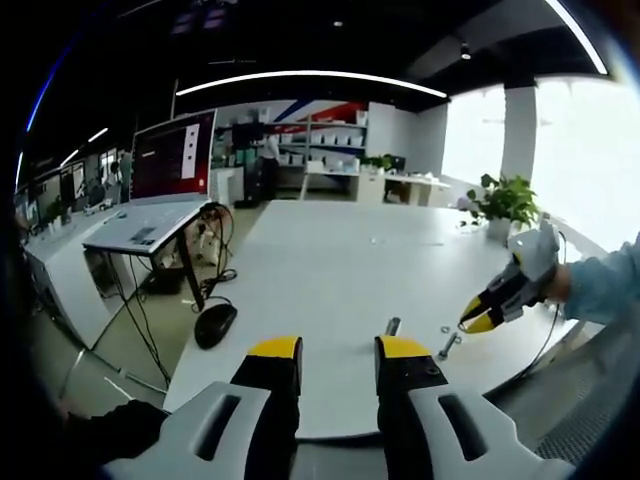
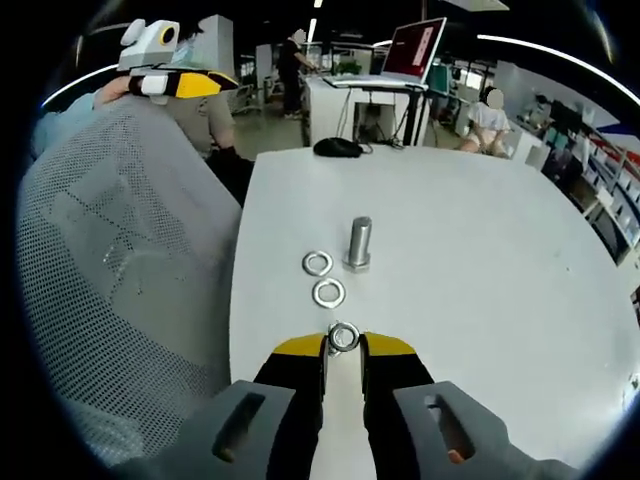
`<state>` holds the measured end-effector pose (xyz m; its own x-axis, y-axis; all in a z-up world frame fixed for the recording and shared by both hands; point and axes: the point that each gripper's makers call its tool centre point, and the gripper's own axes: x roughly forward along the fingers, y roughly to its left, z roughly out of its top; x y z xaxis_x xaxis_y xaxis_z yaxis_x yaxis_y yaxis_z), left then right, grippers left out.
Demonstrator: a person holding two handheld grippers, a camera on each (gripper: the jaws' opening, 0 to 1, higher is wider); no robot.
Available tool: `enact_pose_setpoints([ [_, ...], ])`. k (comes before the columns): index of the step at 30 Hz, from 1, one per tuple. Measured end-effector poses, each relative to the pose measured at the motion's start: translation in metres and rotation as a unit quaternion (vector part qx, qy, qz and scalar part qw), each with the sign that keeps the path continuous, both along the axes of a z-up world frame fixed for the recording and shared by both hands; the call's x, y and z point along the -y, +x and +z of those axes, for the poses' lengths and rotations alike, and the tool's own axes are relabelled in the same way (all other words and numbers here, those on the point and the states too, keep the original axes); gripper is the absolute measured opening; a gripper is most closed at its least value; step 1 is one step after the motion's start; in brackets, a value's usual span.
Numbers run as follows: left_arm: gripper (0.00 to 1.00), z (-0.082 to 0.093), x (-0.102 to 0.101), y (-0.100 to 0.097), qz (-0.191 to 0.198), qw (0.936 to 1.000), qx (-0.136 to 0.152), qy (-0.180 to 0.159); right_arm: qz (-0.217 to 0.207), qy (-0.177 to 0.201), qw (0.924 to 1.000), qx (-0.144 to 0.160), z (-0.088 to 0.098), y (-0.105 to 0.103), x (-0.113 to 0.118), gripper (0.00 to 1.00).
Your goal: Place the washer onto the threaded stud by aligning its center hole with the stud, sliding it down to the base, and recovering from edge contact or off-axis alignment until the washer reaches the visible bottom stop.
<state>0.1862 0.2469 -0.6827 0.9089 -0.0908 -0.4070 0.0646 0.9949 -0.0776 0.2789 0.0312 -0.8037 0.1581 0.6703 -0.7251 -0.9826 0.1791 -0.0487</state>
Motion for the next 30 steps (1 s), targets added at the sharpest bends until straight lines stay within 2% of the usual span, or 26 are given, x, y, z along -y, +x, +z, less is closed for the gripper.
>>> enact_pose_setpoints([
  [10, 0.27, 0.000, 0.000, 0.000, 0.000, 1.0000, -0.001, 0.000, 0.015, -0.007, 0.9999, -0.002, -0.005, -0.003, -0.010, 0.14],
  [30, 0.26, -0.001, 0.001, 0.001, -0.001, 1.0000, -0.002, -0.002, 0.013, -0.024, 0.9996, -0.008, -0.018, -0.002, -0.008, 0.14],
])
